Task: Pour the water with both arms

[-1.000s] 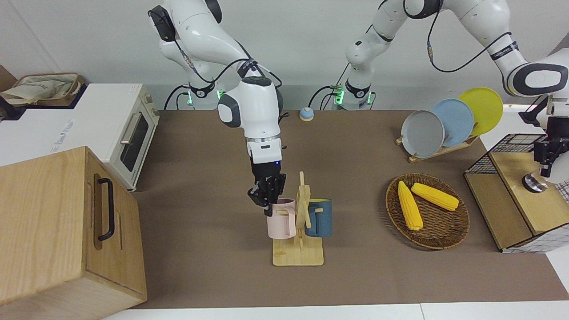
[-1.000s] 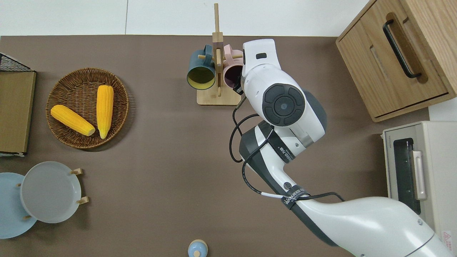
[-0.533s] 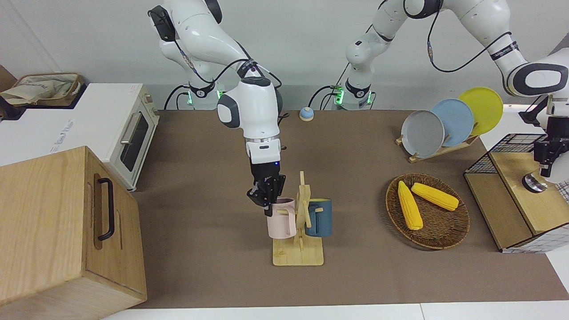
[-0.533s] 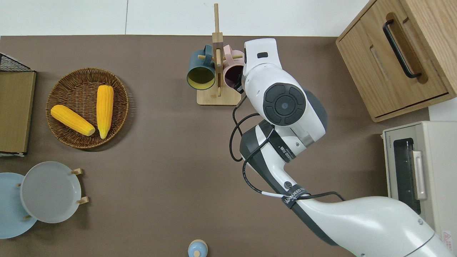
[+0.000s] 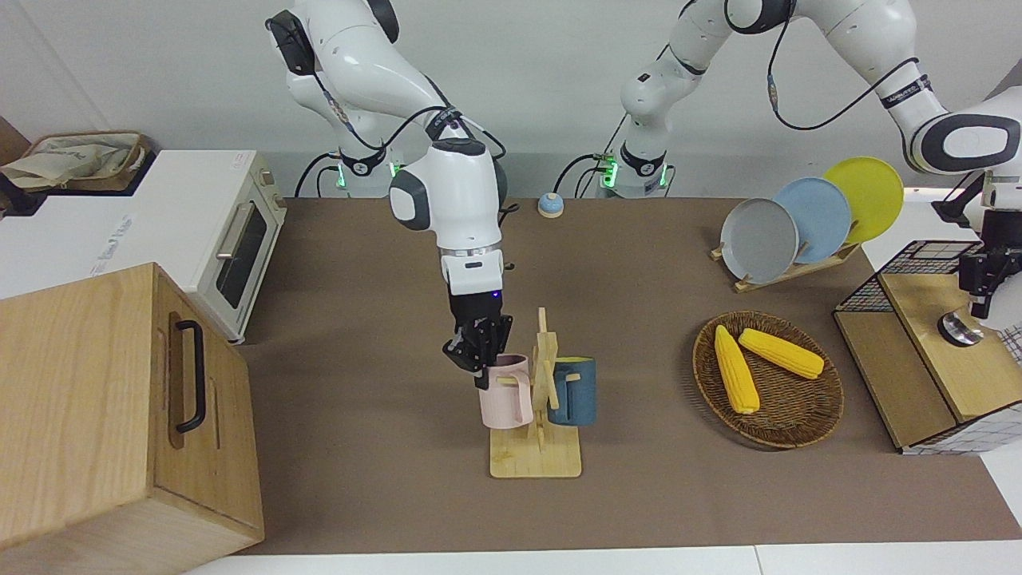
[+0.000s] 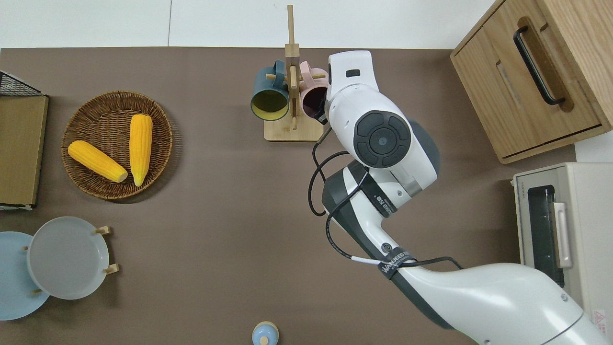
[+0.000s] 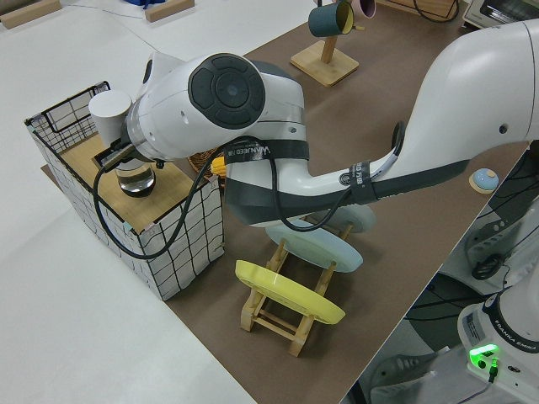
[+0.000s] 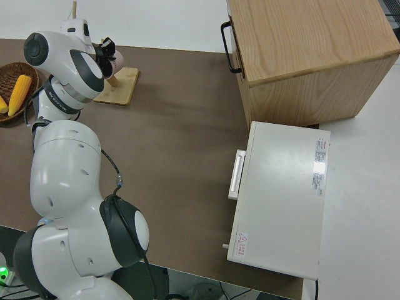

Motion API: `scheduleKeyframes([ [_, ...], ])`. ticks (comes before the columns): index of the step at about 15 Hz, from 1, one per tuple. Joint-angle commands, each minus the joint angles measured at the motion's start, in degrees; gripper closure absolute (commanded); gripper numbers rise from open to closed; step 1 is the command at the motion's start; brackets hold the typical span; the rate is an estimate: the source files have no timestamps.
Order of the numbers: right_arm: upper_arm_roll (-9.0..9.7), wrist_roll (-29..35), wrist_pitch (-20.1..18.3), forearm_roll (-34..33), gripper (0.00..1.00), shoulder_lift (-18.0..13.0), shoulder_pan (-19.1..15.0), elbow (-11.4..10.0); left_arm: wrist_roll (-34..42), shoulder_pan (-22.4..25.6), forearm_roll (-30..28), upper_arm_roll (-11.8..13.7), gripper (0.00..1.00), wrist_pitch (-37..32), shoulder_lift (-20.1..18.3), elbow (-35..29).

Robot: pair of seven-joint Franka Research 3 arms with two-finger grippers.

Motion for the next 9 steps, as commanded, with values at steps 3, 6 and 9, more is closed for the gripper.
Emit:
scheduleKeyframes([
  [3,-0.18,1.32,0.67,-0.43,0.89,1.48,0.68,0.68,-0.1,-0.53,-1.13,0.27,1.0,1.16,0.55,1.13],
  [6,-0.18,1.32,0.67,-0.43,0.904,1.48,0.68,0.67,-0.1,-0.53,-1.13,0.27,1.0,1.16,0.46,1.22],
  [9,-0.18,1.32,0.67,-0.43,0.921,1.48,0.76,0.68,-0.1,-0.53,-1.22,0.27,1.0,1.16,0.46,1.22],
])
